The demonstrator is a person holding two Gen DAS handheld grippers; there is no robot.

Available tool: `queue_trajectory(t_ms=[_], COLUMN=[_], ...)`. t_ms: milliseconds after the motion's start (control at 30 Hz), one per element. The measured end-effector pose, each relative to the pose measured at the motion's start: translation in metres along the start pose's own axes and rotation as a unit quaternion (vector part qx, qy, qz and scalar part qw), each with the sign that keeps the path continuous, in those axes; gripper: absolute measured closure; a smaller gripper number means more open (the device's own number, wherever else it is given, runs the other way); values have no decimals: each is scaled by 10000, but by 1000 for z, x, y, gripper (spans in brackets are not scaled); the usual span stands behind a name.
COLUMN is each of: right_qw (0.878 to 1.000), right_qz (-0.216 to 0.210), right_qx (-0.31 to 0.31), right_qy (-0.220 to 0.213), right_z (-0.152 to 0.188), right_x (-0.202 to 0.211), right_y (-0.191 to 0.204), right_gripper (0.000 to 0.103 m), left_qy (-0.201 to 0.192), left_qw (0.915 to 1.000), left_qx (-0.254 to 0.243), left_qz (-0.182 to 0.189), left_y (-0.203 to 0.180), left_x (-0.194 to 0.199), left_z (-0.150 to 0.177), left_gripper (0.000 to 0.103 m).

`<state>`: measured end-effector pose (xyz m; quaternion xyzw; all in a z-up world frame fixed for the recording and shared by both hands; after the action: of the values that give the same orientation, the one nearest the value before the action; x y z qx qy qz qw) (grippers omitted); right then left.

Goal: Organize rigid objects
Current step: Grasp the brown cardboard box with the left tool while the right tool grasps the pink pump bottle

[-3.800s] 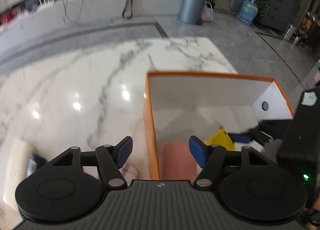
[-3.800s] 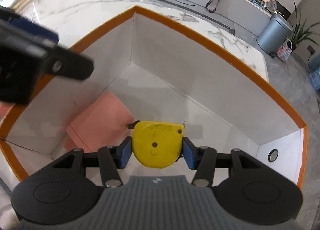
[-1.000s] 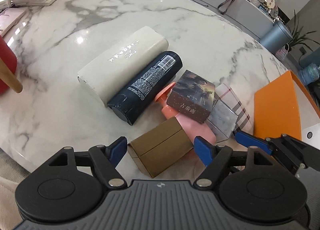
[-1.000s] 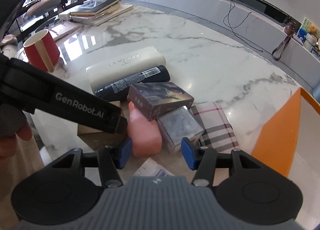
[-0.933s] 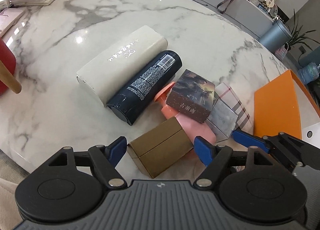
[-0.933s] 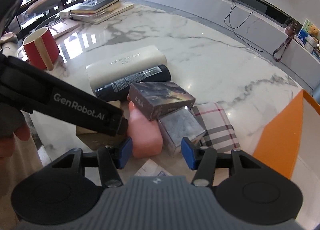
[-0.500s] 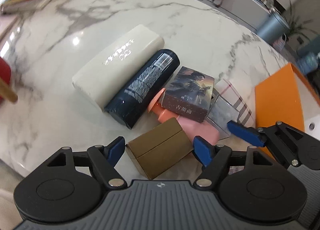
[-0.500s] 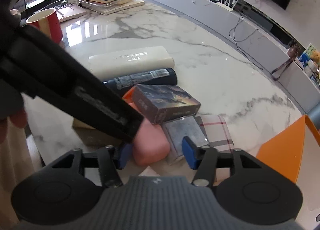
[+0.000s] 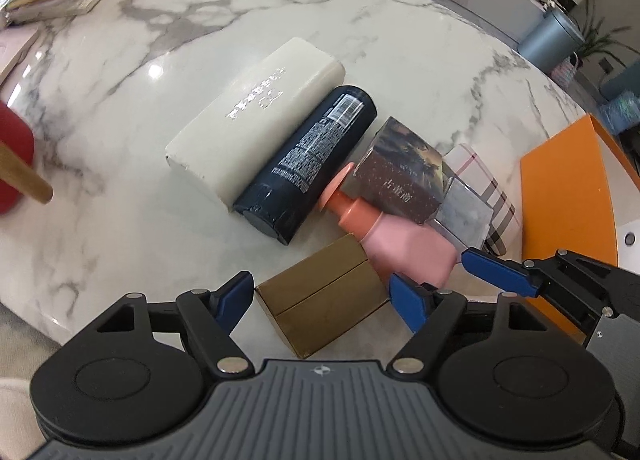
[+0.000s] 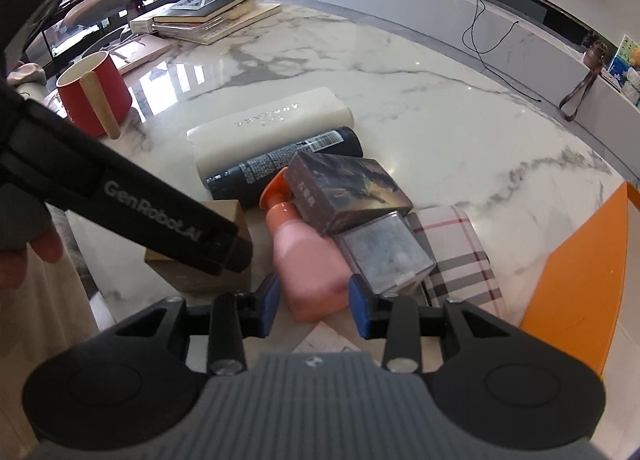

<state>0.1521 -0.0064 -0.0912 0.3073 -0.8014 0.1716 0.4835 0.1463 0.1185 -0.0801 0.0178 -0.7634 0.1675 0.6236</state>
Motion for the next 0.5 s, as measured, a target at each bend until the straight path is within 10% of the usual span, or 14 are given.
queue_trajectory(t_ms=[500], right_qw=[9994], right_qz=[-4], right_qx=[351], right_qy=[61], right_z=[-7], right_x=[-18], right_y=[6], right_gripper=[53], left_qy=[140], left_qw=[9995], left_qx=[230], left_qz=[177], left_y=[5], left_x=[-4], left_z=[-3], left_gripper=[22])
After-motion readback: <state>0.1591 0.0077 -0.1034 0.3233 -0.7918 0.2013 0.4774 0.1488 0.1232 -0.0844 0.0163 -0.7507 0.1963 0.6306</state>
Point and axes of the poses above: each gripper's, at about its wrist camera, not at the fingertips, and x roughly against the way its jaws point, y to its left, z to its underside, the point moved 2 cm from there along -x, roughly the way its jaws point, and after that the axes turned 6 degrees about y, right-handed, at the moved point
